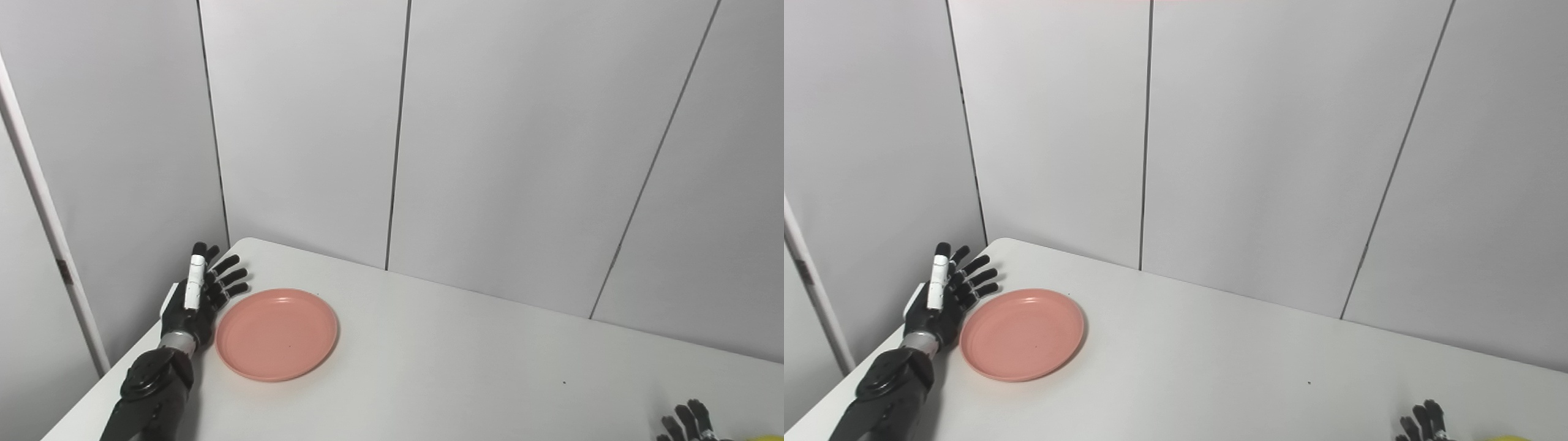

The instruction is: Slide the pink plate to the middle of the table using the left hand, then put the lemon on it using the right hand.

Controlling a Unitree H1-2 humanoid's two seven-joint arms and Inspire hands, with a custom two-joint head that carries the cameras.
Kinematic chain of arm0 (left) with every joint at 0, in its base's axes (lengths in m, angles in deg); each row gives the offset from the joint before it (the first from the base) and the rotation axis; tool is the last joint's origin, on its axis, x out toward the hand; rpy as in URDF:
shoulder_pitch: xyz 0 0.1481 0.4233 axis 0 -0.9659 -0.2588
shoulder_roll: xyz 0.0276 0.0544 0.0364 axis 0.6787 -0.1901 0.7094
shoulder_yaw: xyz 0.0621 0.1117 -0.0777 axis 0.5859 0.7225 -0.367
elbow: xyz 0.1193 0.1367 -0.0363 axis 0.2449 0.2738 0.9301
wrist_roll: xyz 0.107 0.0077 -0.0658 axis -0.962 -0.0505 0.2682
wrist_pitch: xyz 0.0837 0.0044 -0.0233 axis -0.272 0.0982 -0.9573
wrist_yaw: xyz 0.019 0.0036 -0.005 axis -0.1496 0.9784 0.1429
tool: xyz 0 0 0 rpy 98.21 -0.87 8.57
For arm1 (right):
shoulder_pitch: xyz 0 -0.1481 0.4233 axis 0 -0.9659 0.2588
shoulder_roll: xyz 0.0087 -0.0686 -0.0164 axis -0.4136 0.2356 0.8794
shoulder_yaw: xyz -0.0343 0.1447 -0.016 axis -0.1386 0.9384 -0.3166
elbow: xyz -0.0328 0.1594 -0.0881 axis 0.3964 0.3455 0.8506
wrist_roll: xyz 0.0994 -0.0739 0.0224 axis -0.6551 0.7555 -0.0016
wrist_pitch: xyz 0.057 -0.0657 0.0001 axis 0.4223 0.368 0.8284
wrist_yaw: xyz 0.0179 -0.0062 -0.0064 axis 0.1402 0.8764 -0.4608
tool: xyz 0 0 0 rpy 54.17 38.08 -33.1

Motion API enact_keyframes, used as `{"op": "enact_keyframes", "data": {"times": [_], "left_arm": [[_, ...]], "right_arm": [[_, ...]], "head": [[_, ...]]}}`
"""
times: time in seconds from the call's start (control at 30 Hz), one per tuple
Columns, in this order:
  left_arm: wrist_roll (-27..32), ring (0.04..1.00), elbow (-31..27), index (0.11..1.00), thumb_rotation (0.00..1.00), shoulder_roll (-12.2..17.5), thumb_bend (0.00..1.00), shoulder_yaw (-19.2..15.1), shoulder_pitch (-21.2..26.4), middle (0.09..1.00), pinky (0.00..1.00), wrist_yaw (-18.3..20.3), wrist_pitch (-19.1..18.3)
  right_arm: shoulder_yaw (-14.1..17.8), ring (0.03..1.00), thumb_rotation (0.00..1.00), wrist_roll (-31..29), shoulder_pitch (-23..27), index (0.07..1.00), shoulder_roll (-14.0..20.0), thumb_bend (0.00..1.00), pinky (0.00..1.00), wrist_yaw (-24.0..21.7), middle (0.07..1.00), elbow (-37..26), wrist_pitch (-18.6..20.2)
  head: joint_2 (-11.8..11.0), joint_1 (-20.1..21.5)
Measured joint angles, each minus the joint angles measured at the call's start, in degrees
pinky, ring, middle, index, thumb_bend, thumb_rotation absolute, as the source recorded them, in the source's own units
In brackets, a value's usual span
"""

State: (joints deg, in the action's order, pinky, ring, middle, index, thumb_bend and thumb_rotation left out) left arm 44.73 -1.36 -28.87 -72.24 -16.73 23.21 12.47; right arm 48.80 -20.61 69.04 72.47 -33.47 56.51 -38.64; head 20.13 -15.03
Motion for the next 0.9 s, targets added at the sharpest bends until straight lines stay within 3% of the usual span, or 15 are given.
{"op": "enact_keyframes", "data": {"times": [0.33,0.63,0.9], "left_arm": [[-2.3,0.730,-2.7,0.899,0.84,-0.7,1.00,1.7,-1.6,0.785,0.66,-1.5,0.5],[-2.3,0.729,-6.6,0.908,0.86,-2.2,0.89,2.0,-3.0,0.798,0.66,-1.3,-1.9],[-2.2,0.727,-8.5,0.913,0.83,-3.5,0.91,2.0,-3.7,0.788,0.67,-1.6,-2.6]], "right_arm": [[-0.2,0.986,1.00,0.6,-0.1,1.000,0.0,0.82,1.00,0.1,1.000,-0.2,0.1],[-0.3,0.986,1.00,0.9,-0.1,1.000,0.0,0.81,1.00,-0.1,1.000,-0.2,0.2],[-0.3,0.982,1.00,1.4,-0.1,1.000,0.0,0.78,1.00,0.0,1.000,-0.2,0.2]], "head": [[0.5,0.4],[0.7,0.7],[0.9,1.0]]}}
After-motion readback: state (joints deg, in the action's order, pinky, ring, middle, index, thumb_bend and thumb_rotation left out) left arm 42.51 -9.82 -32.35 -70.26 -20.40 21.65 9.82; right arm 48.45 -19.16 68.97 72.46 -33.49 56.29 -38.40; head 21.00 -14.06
